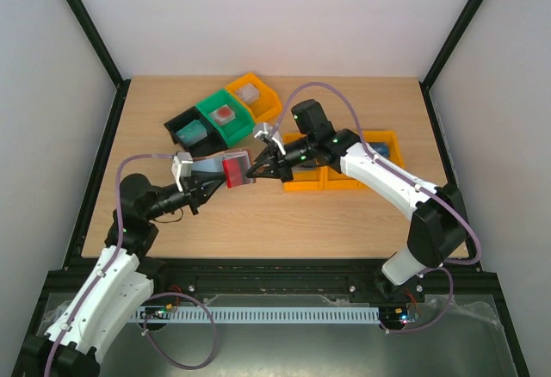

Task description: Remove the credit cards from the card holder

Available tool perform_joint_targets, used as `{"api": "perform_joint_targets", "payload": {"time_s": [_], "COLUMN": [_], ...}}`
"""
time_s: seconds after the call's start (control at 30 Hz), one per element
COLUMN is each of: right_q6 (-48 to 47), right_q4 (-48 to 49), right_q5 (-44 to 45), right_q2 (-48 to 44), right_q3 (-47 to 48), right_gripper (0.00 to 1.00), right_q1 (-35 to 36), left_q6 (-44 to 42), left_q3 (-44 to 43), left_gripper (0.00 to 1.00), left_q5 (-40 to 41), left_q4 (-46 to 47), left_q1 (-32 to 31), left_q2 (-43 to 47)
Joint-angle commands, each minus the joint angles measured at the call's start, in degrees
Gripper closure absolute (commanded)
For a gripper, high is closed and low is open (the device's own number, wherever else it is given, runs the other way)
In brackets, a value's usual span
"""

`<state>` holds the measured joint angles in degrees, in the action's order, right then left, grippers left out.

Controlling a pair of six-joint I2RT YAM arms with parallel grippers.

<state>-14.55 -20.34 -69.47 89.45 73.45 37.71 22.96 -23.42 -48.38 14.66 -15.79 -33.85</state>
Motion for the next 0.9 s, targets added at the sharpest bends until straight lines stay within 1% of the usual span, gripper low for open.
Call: {"api": "perform_joint_targets", "payload": {"time_s": [0.0,0.13,0.3,0.4,0.47,0.53,0.57,0.67,0.77,0.87], "right_q6": [2.2,2.4,2.4,2.3,2.3,2.3,2.4,2.4,1.6,0.9], "right_q4": [4.4,5.6,5.7,5.7,5.9,6.3,6.5,6.8,5.4,4.0], "right_q5": [-0.5,-0.9,-1.0,-0.9,-1.4,-2.0,-2.0,-1.8,-0.5,0.2], "right_q2": [-0.7,-1.3,-1.0,-0.9,-1.0,-1.4,-1.5,-1.6,-1.9,-2.3], "right_q3": [1.7,1.6,2.1,2.5,2.7,2.5,2.4,2.0,1.4,0.5], "right_gripper": [0.98,0.98,0.98,0.98,0.98,0.98,0.98,0.98,0.92,0.90], "right_q1": [1.3,2.4,3.4,3.9,3.9,3.9,3.9,3.9,3.7,2.7], "left_q6": [3.3,3.6,3.7,3.4,2.9,2.2,2.0,1.8,1.2,2.0], "left_q3": [2.1,2.9,3.6,4.1,4.2,4.0,4.0,3.7,2.1,1.6], "left_gripper": [0.98,0.97,0.86,0.84,0.87,0.96,0.98,0.98,0.98,0.98], "left_q5": [-1.3,0.6,1.3,1.9,2.2,2.1,2.0,0.8,0.8,-1.0], "left_q4": [6.8,8.9,10.1,10.8,10.6,10.3,10.1,9.8,6.2,5.2], "left_q1": [-2.0,-3.1,-4.0,-4.9,-5.4,-5.6,-5.7,-5.7,-5.0,-3.0], "left_q2": [-0.7,-1.2,-1.6,-1.9,-2.1,-2.2,-2.1,-1.7,-0.9,-0.2]}}
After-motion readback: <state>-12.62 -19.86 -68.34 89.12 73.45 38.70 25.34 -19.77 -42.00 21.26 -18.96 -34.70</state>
